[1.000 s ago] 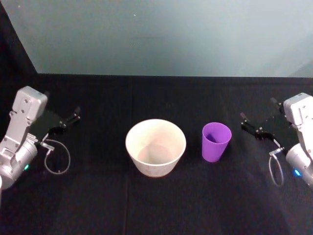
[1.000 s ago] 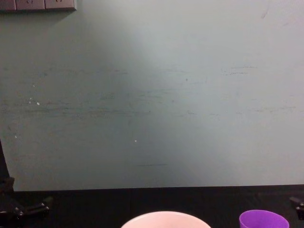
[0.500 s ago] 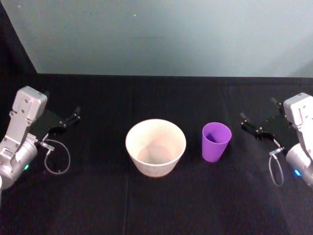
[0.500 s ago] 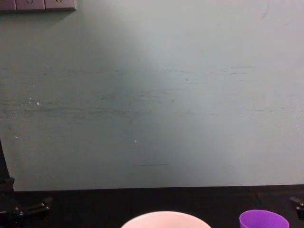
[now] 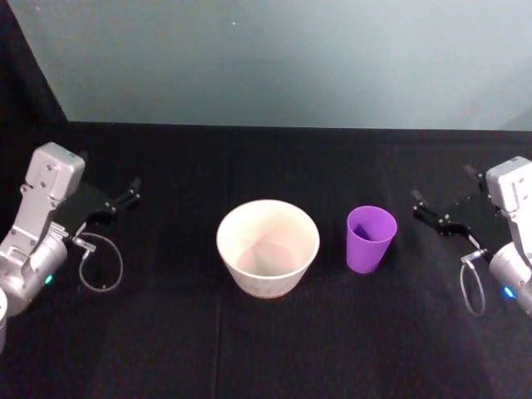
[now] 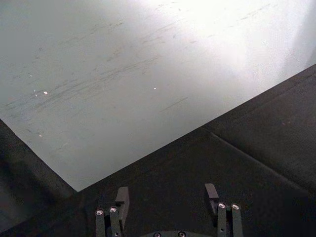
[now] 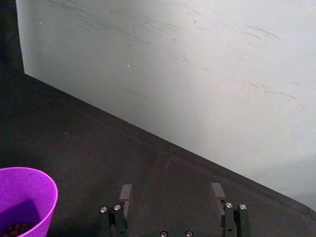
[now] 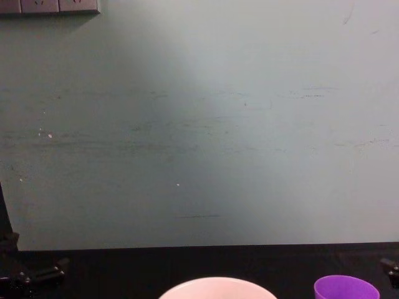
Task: Pick up the cup and pour the mung beans from the cup into the bowl.
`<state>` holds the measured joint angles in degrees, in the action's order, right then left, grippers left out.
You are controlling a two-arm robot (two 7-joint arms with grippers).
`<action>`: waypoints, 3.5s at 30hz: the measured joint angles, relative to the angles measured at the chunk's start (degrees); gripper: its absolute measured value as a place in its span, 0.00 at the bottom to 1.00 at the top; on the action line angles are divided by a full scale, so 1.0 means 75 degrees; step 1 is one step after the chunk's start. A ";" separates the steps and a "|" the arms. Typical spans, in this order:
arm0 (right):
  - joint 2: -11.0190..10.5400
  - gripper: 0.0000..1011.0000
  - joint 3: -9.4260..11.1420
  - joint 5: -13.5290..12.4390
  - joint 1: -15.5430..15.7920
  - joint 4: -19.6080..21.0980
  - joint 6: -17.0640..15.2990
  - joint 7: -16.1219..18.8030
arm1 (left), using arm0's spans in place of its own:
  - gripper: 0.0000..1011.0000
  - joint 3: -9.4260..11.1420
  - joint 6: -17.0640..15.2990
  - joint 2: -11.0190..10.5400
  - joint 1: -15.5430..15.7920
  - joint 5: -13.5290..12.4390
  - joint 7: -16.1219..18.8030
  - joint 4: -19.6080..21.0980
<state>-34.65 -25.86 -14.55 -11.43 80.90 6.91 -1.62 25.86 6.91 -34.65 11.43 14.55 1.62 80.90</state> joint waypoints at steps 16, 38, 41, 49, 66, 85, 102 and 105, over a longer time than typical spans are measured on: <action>-0.0577 0.99 0.0749 -0.1383 0.1101 0.0365 0.0824 0.1719 | 0.99 0.0000 0.0000 0.0000 0.0000 0.0000 0.0000 0.0000; 0.0011 0.99 0.0418 -0.2184 0.0764 -0.0792 0.1541 0.4557 | 0.99 0.0000 0.0000 0.0000 0.0000 0.0000 0.0000 0.0000; 0.0154 0.99 0.0426 -0.2196 0.0652 -0.0908 0.1469 0.4622 | 0.99 0.0000 0.0000 0.0000 0.0000 0.0000 0.0000 0.0000; 0.0467 0.99 0.0501 -0.2216 0.0403 -0.1045 0.1245 0.4674 | 0.99 0.0000 0.0000 0.0000 0.0000 0.0000 0.0000 0.0000; 0.0981 0.99 0.0559 -0.1854 0.0003 -0.1342 0.0987 0.4725 | 0.99 0.0001 0.0000 0.0000 0.0000 0.0000 0.0000 0.0000; 0.1293 0.99 0.0648 -0.1561 -0.0136 -0.1564 0.0870 0.4881 | 0.99 0.0001 0.0000 0.0000 0.0000 0.0000 0.0000 0.0000; 0.1276 0.78 0.0634 -0.1568 -0.0124 -0.1543 0.0873 0.4863 | 0.99 0.0001 0.0000 0.0000 0.0000 0.0000 0.0000 0.0000; 0.1275 0.76 0.0632 -0.1570 -0.0123 -0.1540 0.0875 0.4860 | 0.99 0.0000 0.0000 0.0000 0.0000 0.0000 0.0000 0.0000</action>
<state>-25.08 -21.12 -26.32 -12.36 69.35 13.47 34.83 25.86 6.91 -34.64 11.43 14.55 1.62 80.90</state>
